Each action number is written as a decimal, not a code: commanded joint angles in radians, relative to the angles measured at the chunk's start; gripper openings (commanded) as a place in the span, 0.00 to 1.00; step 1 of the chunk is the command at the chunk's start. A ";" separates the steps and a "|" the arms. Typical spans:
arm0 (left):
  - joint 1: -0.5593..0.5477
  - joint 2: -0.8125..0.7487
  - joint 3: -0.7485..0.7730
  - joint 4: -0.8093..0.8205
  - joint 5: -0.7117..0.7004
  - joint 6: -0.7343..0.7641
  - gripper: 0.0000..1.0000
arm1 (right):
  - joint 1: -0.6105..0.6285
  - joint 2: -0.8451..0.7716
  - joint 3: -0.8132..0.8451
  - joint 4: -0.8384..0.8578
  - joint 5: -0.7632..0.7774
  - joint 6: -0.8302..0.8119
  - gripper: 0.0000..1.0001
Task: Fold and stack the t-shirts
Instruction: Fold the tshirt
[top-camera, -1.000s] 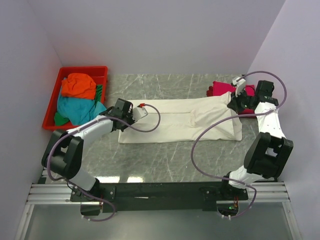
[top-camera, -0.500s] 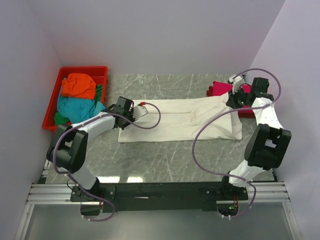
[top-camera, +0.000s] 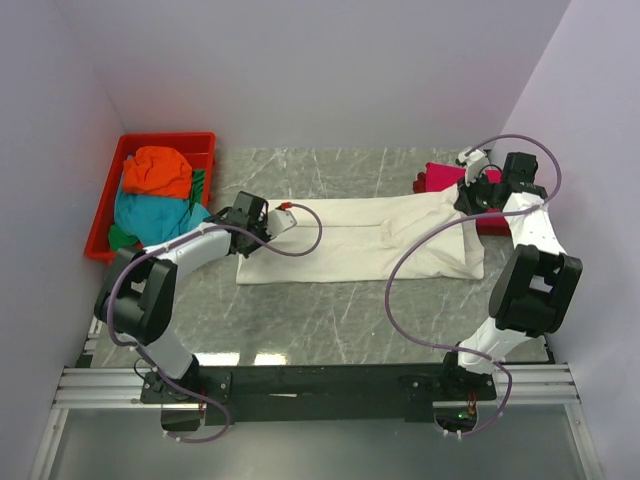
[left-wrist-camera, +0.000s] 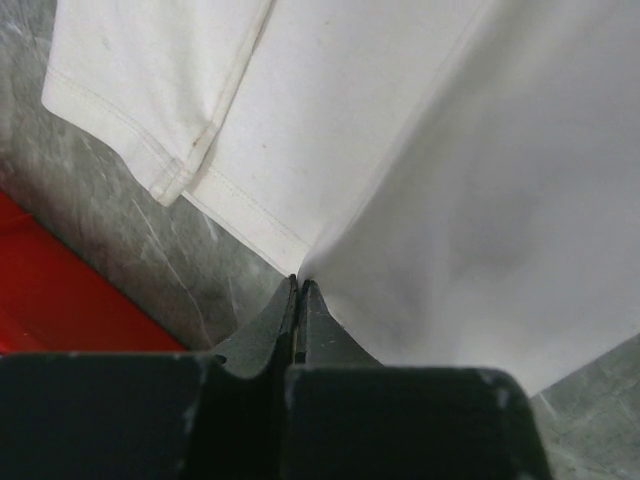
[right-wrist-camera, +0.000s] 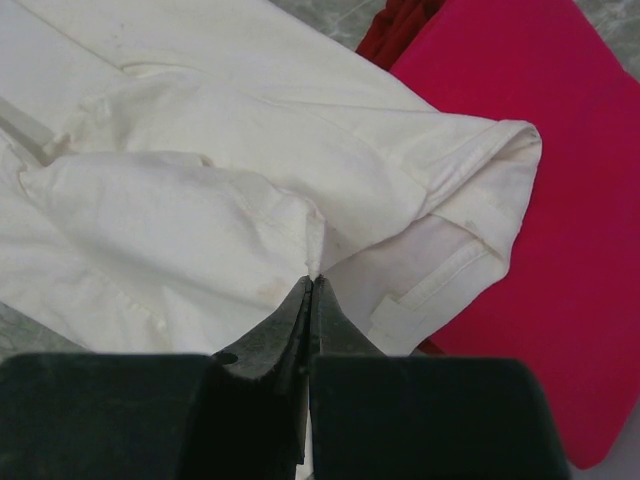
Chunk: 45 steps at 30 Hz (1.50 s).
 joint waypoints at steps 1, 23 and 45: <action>0.008 0.014 0.047 0.005 -0.011 0.011 0.01 | 0.009 0.007 0.052 0.041 0.025 0.021 0.00; -0.035 -0.732 -0.269 0.118 0.009 -0.345 0.75 | 0.371 0.157 0.173 -0.239 0.129 -0.165 0.61; -0.040 -0.882 -0.398 0.219 0.052 -0.370 0.77 | 0.529 0.353 0.230 -0.342 0.475 -0.495 0.41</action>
